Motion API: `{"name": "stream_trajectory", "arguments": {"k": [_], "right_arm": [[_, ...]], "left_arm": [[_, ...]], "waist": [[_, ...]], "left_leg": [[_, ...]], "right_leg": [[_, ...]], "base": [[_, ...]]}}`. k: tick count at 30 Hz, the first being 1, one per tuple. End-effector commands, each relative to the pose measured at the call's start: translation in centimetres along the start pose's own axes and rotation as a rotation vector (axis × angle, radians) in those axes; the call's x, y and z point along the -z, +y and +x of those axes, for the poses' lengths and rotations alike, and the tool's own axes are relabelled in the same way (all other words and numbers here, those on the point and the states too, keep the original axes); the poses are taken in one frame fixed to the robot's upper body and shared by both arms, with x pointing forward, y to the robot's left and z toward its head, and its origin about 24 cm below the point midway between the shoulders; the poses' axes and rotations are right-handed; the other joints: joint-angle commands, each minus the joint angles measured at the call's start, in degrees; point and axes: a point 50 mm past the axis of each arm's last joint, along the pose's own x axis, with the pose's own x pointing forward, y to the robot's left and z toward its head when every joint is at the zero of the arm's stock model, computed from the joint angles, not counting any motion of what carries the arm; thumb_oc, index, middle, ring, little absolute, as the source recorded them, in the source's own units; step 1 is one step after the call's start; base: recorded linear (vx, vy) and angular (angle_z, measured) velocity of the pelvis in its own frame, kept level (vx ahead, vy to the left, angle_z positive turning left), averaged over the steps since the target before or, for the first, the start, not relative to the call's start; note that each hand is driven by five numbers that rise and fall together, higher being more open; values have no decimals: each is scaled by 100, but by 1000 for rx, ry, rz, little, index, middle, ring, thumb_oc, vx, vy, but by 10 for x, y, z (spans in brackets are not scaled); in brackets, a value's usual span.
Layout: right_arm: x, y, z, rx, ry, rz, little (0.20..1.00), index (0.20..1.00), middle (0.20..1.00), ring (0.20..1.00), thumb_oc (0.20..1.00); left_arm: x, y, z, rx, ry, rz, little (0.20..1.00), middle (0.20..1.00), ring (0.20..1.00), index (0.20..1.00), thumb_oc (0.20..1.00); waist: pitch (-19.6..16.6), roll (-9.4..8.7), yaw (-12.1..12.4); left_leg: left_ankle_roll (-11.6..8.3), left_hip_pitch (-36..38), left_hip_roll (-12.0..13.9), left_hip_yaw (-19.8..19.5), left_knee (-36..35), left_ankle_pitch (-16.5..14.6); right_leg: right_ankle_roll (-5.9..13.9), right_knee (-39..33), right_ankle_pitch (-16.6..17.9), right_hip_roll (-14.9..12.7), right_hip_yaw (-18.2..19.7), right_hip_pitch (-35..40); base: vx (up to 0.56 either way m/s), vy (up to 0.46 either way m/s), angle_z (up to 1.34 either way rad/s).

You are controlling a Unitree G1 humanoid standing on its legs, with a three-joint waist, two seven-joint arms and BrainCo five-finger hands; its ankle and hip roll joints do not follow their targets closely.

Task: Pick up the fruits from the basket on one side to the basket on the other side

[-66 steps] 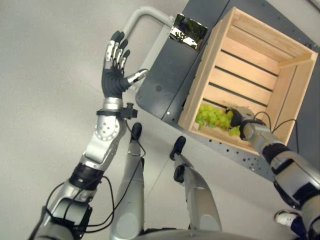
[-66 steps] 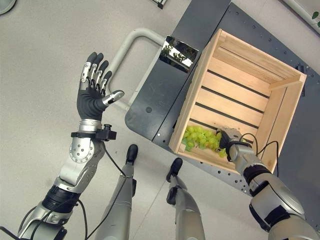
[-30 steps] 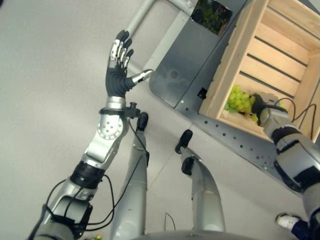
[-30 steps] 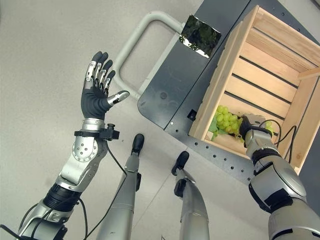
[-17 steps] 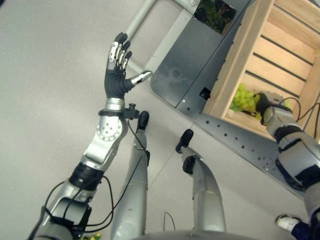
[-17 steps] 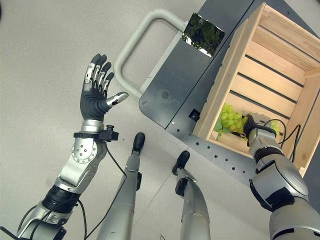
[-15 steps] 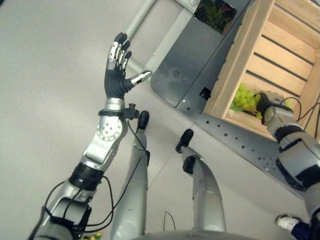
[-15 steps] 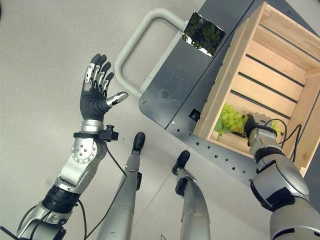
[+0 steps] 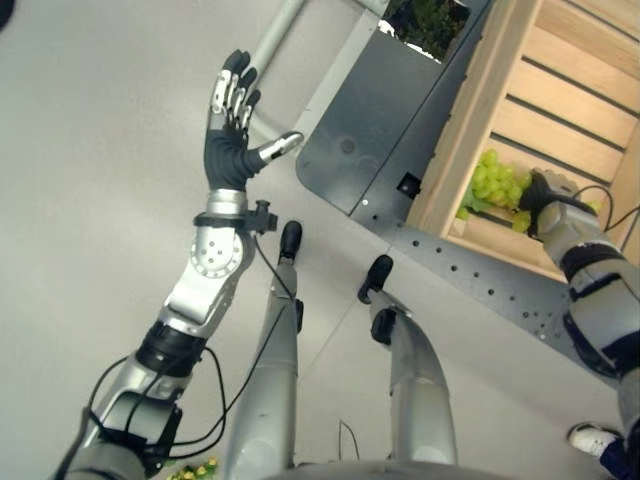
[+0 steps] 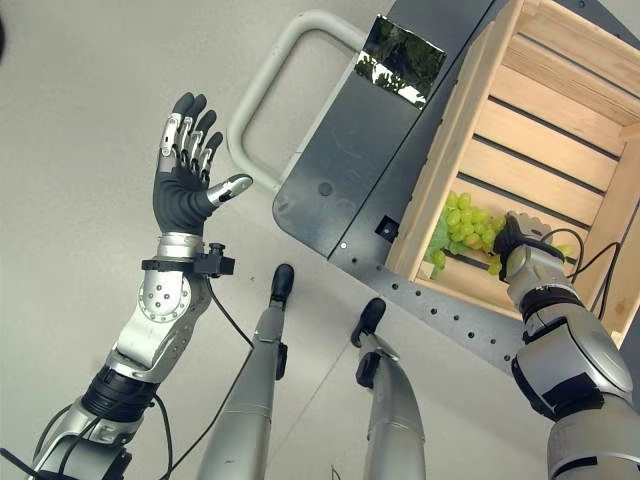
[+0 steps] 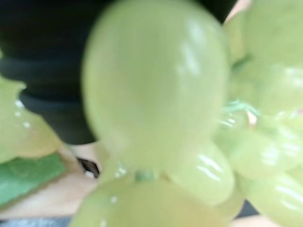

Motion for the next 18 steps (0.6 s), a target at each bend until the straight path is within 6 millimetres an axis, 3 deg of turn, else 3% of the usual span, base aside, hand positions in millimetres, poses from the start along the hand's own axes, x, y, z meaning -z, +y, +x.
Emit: {"name": "stream_trajectory", "arguments": {"k": [1, 4, 9, 12, 14, 18], "right_arm": [[7, 61, -18, -128, 7, 49, 200, 200, 200, 200, 200], [12, 59, -19, -104, -9, 48, 200, 200, 200, 200, 200], [12, 65, -26, -61, -58, 100, 200, 200, 200, 200, 200], [3, 77, -39, -69, -137, 142, 200, 200, 200, 200, 200], [0, 69, -43, -31, -184, 156, 200, 200, 200, 200, 200], [15, 59, -48, 18, -176, 160, 200, 200, 200, 200, 200]], "left_arm": [[-37, -9, 6, -3, -192, -88, 1000, 1000, 1000, 1000, 1000], [-34, -9, 5, 11, -182, -71, 1000, 1000, 1000, 1000, 1000], [-24, 1, 2, 7, -131, -6, 1000, 1000, 1000, 1000, 1000], [-18, 16, 1, 0, -92, 45, 1000, 1000, 1000, 1000, 1000], [-13, 21, -2, -5, -61, 48, 1000, 1000, 1000, 1000, 1000], [-6, 17, -6, 20, -16, 2, 1000, 1000, 1000, 1000, 1000]], "waist": [[282, 513, -6], [282, 494, -28], [282, 262, -111], [282, -64, -144], [282, -181, -160], [282, -279, -133]], "left_leg": [[170, 362, -298, 192, 347, -837], [171, 536, -298, 212, 307, -837], [172, 1129, -261, 267, 147, -842], [209, 1763, -203, 361, -73, -851], [218, 2050, -209, 382, -195, -803], [238, 2571, -194, 395, -346, -809]], "right_leg": [[538, -409, 255, -109, -72, 411], [555, -414, 269, -121, -75, 565], [566, -658, 353, -92, -94, 1181], [569, -891, 424, -33, 1, 1765], [570, -1018, 486, -11, 10, 2050], [587, -1202, 515, 39, -11, 2585]], "base": [[0, 0, 0], [-6, 21, 2], [13, -28, 1], [63, -74, -4], [52, -26, -13], [56, 10, -11]]}}
